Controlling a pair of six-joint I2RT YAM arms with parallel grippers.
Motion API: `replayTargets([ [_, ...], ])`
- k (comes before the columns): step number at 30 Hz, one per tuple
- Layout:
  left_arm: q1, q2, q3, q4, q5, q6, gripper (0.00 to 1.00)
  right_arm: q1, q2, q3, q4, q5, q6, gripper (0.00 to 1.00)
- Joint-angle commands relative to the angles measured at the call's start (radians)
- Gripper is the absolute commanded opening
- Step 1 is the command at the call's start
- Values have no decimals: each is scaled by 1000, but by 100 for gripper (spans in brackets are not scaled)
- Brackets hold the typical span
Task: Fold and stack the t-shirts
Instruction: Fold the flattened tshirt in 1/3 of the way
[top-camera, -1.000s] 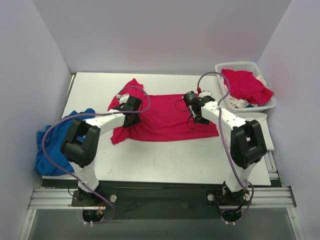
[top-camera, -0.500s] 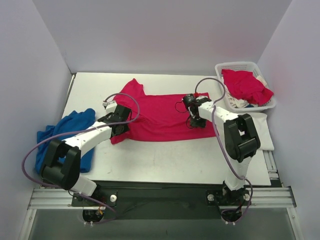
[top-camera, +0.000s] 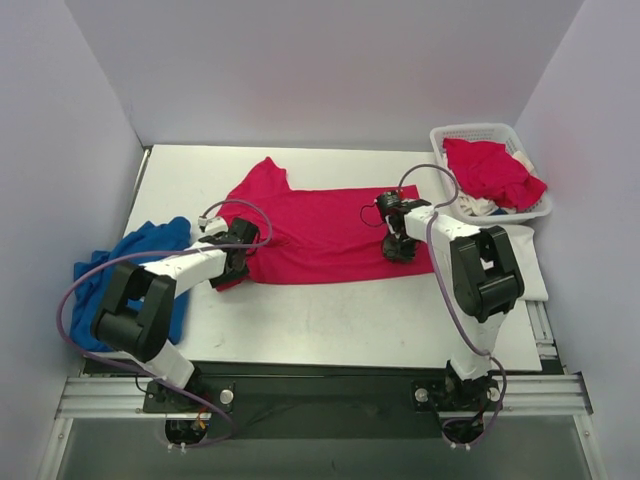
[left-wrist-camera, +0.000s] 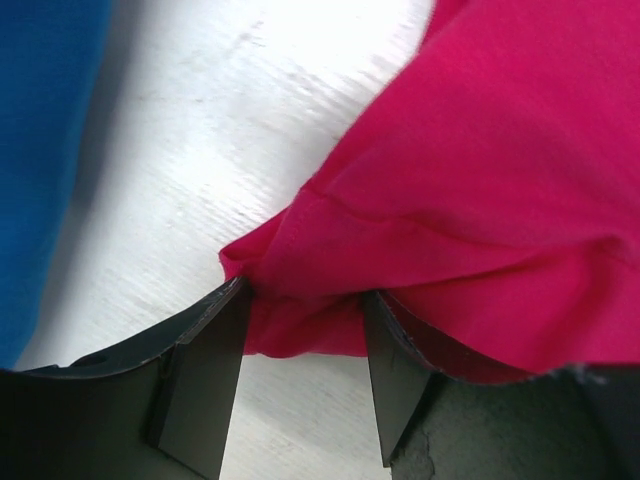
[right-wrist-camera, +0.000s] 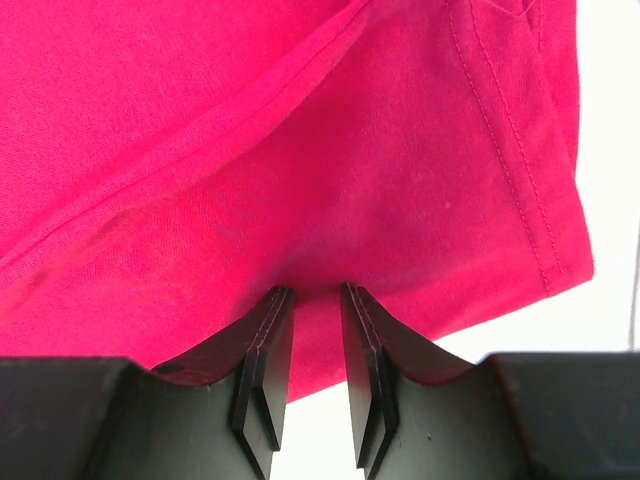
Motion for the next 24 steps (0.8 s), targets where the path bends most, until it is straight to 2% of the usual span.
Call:
replayTargets([
  [1,26,18,-2,-147,-75,-61,59,-32,17,-60,-17,-58,6,27],
  [11,30,-117,-75,-210,-54,-118,61,-35,-40,-92,-138,14,49,27],
  [20,32,-153,-114,-273,-32,-172,63,-46,-101,-172,-146,17,83,27],
  [24,32,-254,-121,-322,-51,-195,63,-38,-148,-198,-147,21,92,27],
])
